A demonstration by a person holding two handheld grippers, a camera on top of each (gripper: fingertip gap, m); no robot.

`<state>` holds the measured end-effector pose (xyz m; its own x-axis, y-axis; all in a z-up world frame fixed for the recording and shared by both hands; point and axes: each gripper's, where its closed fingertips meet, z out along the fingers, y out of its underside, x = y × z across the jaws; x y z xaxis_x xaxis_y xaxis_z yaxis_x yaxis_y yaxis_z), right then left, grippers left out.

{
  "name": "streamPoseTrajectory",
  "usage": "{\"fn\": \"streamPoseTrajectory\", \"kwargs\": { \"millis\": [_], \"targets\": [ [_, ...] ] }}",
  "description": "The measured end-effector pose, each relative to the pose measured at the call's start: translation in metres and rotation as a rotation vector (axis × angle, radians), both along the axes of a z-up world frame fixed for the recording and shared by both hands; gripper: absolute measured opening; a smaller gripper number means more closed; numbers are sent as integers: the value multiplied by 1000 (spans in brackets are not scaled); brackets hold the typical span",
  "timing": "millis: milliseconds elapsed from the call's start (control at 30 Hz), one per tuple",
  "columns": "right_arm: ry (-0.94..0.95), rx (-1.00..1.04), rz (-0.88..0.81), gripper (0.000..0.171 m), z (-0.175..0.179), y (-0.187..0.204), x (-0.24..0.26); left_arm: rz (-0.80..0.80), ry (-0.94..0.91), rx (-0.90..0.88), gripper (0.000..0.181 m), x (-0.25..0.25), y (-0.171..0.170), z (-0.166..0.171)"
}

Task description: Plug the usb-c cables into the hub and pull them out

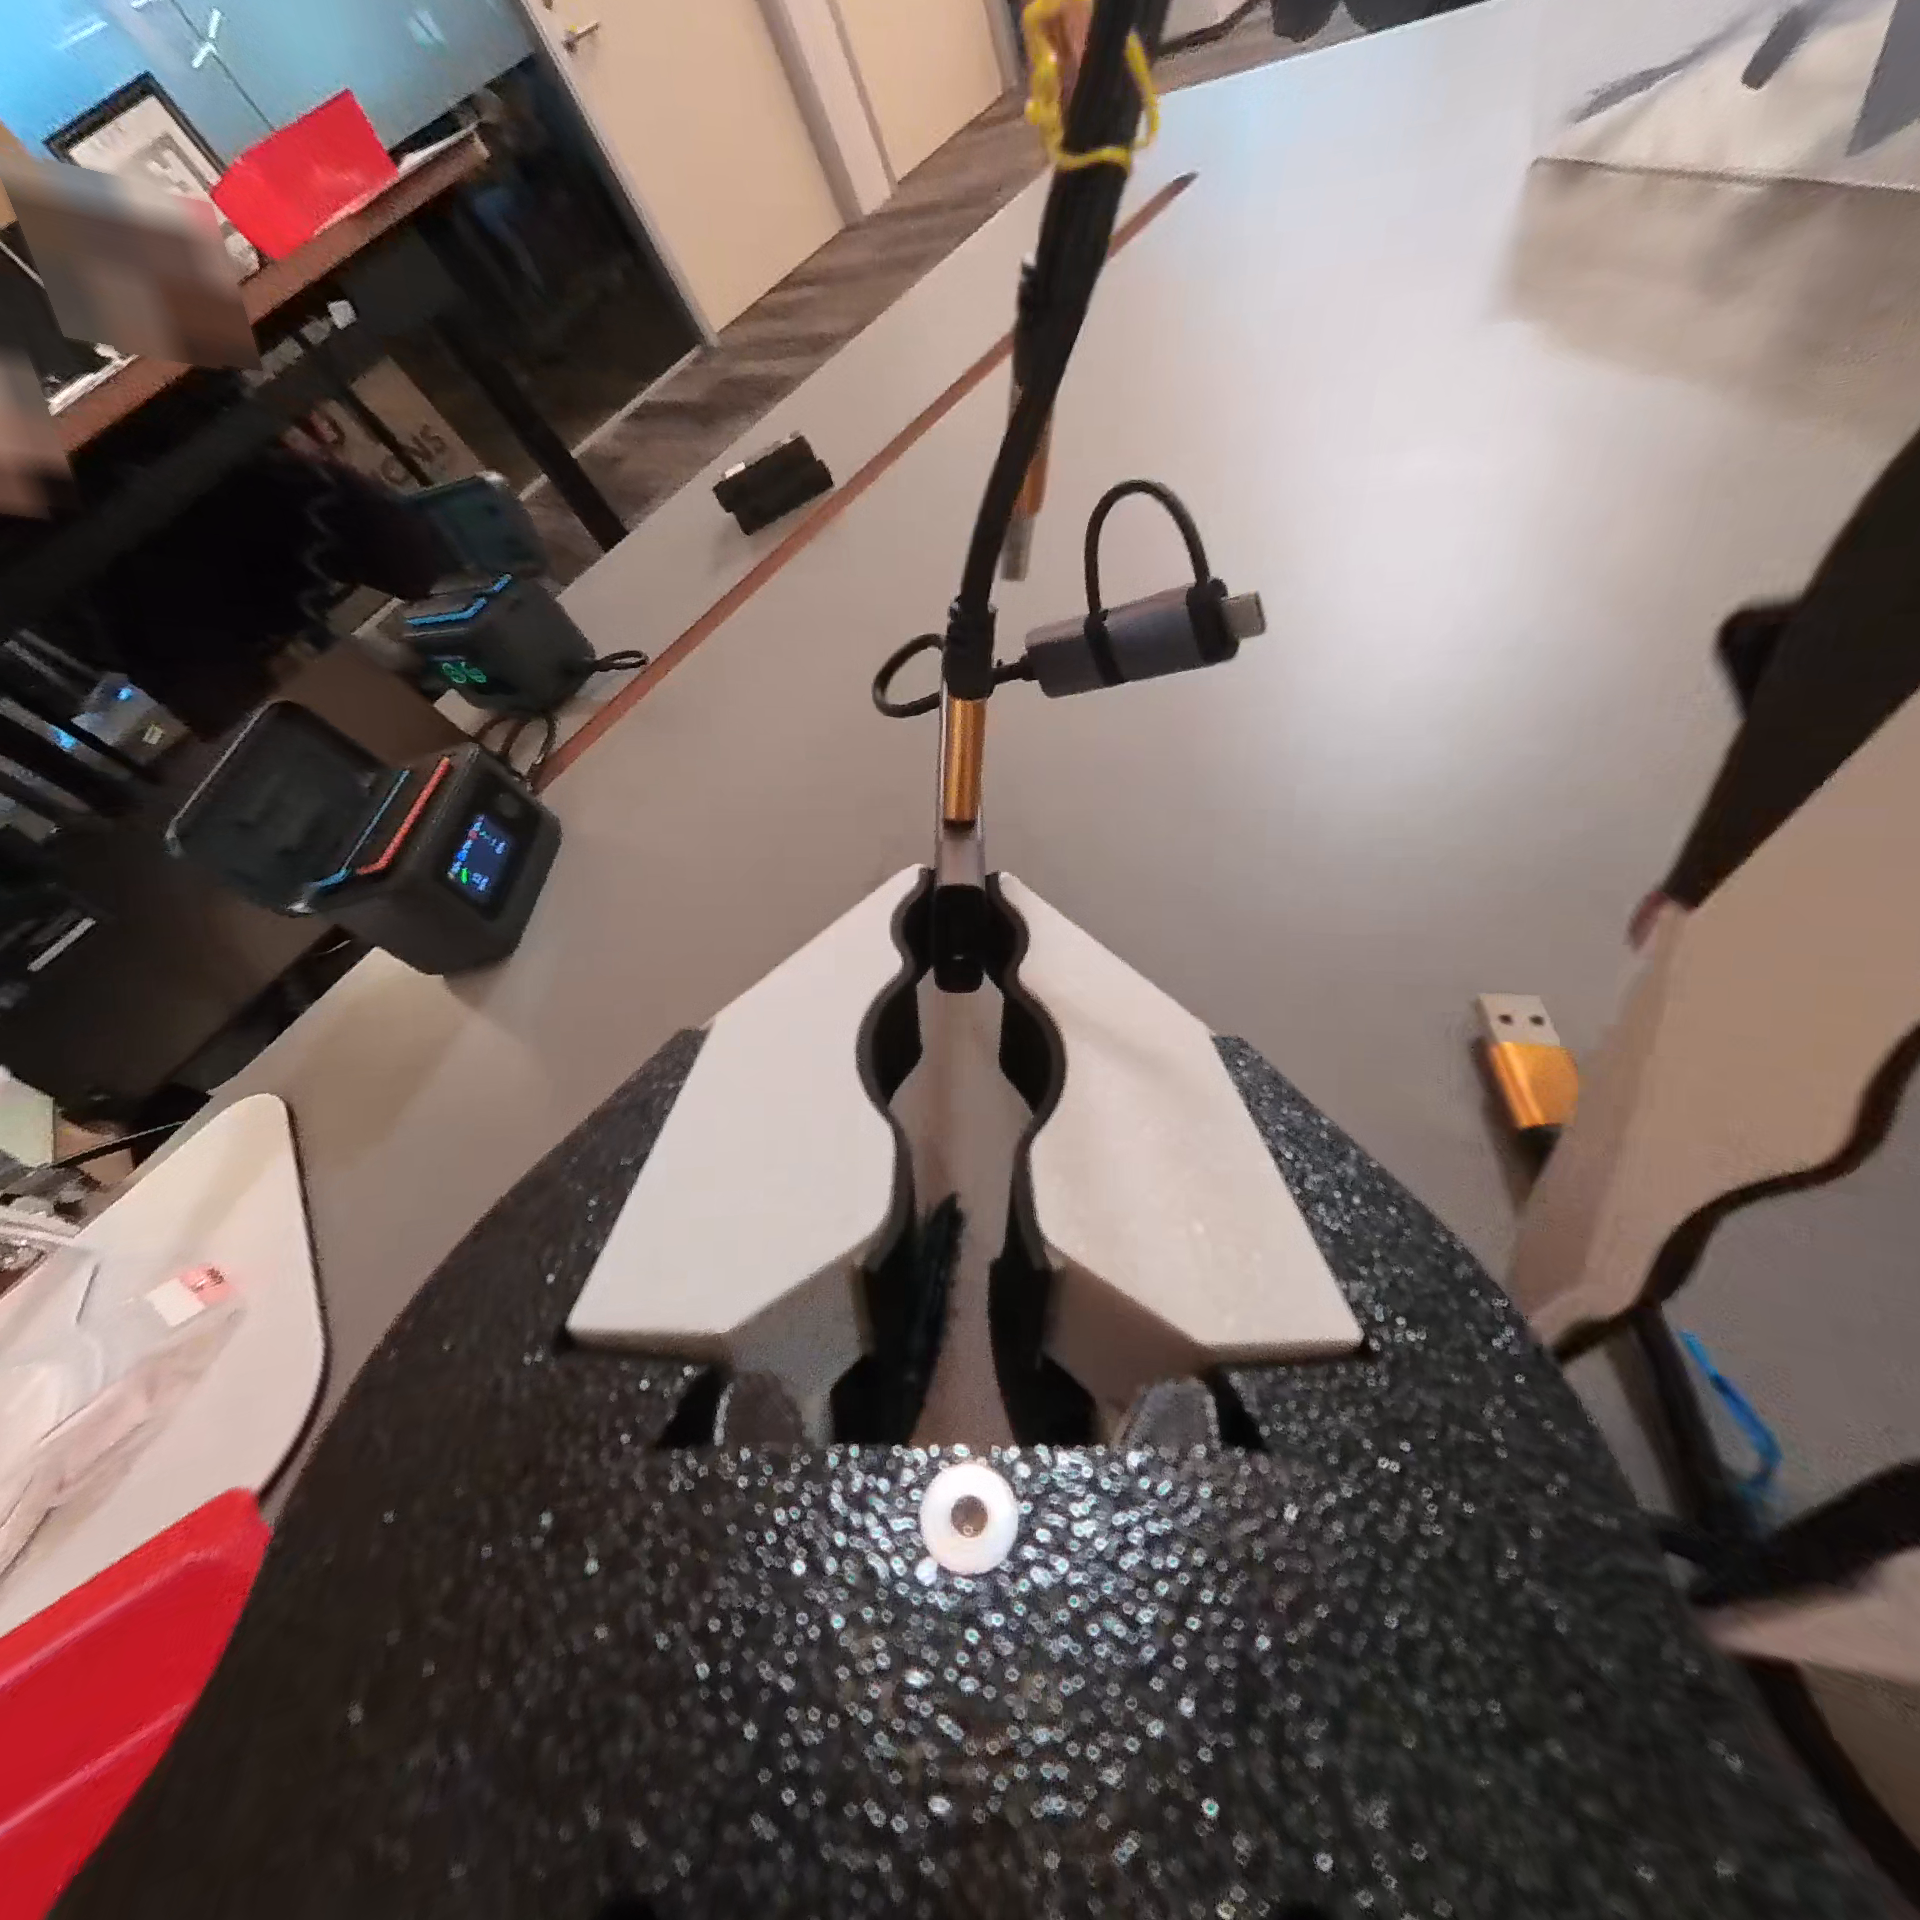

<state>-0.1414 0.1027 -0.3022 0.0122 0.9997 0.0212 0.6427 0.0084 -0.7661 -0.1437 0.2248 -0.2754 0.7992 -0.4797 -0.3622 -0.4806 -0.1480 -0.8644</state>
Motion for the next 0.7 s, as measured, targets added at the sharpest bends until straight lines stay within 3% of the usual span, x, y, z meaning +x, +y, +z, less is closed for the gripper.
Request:
{"fn": "streamPoseTrajectory", "kwargs": {
  "millis": [33,100,233,400,600,700],
  "targets": [
    [-4,-44,-28,21,-5,0,-6,6,2,-3,6,-2,1,-1],
    [-52,-53,-37,25,-18,-3,-14,14,9,-15,7,-5,2,-5],
    [-142,181,-67,20,-33,8,-15,13,29,-14,7,-5,2,-6],
    [-207,201,-38,7,-37,7,-3,13,41,-9,7,-4,2,-6],
    [-372,396,156,2,-37,13,61,3,-43,-13,6,1,1,-3],
    [-397,365,171,3,-36,17,94,-13,-36,-12,7,7,1,-3]
  ]
}}
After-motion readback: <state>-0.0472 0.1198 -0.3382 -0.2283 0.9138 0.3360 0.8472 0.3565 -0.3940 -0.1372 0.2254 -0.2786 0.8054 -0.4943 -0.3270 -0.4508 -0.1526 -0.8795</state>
